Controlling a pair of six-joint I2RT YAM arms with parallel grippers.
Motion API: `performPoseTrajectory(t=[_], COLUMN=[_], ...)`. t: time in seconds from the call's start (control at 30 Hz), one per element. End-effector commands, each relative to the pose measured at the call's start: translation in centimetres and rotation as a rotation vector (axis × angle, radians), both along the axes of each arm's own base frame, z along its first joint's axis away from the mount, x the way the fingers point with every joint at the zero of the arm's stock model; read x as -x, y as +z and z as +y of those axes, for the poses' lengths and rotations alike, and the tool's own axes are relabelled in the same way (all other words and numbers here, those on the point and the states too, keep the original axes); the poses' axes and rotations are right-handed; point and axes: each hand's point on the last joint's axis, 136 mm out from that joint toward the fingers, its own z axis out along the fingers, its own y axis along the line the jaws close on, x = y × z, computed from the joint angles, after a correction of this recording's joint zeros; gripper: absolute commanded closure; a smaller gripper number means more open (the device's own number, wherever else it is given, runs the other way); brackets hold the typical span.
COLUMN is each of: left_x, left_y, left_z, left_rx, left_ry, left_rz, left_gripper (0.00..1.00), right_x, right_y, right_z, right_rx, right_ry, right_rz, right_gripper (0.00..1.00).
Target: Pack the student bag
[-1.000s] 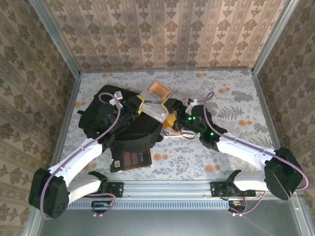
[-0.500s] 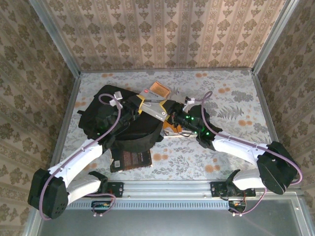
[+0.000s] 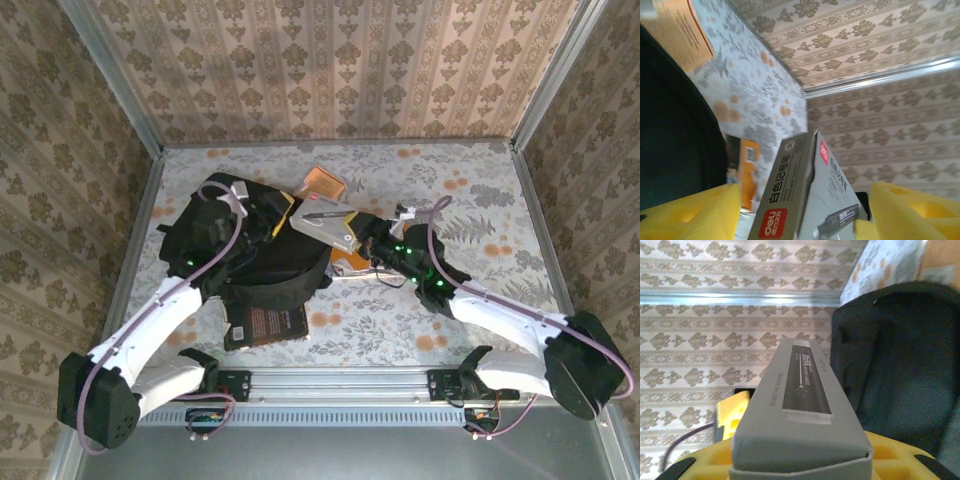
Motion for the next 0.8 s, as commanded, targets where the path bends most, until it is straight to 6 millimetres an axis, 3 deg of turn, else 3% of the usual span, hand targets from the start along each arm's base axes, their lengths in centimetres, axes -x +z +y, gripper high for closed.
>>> performPoseTrajectory(t=[0.0, 0.13, 0.4, 0.53, 0.77], left_x=[0.9, 0.6, 3.0, 4.3, 5.5], left_y=[-0.1, -1.4, -6.8, -8.9, -10.2], left_z=[1.2, 0.7, -3.9, -4.3, -4.1], left_rx=[-0.302, -0.567, -1.044, -1.162, -1.219], left_ry=[-0.079, -0.228, -0.661, -0.779, -0.847], left_rz=[-0.105, -0.144, -0.134, -0.109, -0.065], left_gripper=[0.29, 0.29, 0.27, 0.27, 0.27], right_x=[0.5, 1.5, 3.0, 3.3, 3.4], right_y=[-0.9, -3.1, -5.7, -6.5, -7.6], right_z=[-2.9, -5.1, -9.5, -11.1, -12.1], right_rx=[0.087, 0.152, 0.240, 0.233, 0.221], right_ry=[-0.056, -0.072, -0.117, -0.138, -0.141], right_rz=[-0.020, 0.009, 0.050, 0.073, 0.100], right_gripper=[0.63, 0.63, 0.63, 0.63, 0.63])
